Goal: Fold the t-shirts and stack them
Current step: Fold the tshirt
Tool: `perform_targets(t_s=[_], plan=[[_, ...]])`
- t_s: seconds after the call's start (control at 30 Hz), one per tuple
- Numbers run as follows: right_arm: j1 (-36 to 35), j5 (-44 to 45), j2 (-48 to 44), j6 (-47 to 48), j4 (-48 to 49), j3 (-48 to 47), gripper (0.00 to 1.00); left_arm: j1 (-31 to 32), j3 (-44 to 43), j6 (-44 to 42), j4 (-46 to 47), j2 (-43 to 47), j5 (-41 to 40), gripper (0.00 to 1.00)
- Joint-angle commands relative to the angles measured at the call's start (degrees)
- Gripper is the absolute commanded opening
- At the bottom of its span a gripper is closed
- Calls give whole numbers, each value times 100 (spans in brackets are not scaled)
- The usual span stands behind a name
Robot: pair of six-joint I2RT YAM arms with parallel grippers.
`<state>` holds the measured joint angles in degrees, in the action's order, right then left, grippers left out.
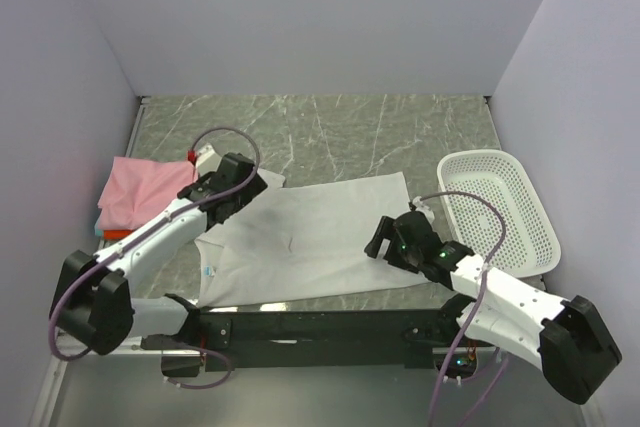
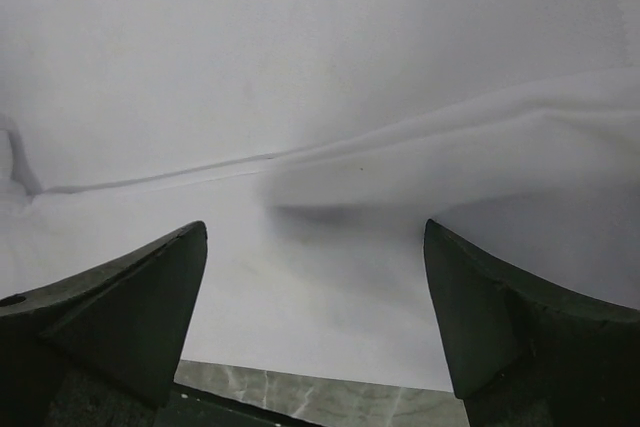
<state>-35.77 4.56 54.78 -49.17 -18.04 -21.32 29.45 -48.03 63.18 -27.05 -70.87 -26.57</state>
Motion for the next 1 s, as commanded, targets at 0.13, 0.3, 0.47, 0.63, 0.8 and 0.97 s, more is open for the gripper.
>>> perform_targets(t_s=[0.13, 0.3, 0.47, 0.63, 0.8, 0.97], plan=[[-27, 194, -485, -444, -418, 480, 96, -440, -1102, -271, -72, -1094, 117, 99], [-27, 256, -1126, -340, -683, 401, 96, -633, -1690, -385, 60, -1840, 318, 99], [-27, 300, -1567, -120, -937, -170, 96, -897, -2289, -315, -152, -2597, 345, 98], [-27, 686, -1927, 153, -1166, -635, 98, -1099, -3088, -245, -520, -3459, 188, 92], [-27, 985, -2015, 206, -1263, -698, 100, -1398, -3738, -210, -679, -4152, 301, 88], [-27, 995, -1989, 188, -1149, -540, 100, -1477, -4266, -271, -872, -4716, 319, 80]])
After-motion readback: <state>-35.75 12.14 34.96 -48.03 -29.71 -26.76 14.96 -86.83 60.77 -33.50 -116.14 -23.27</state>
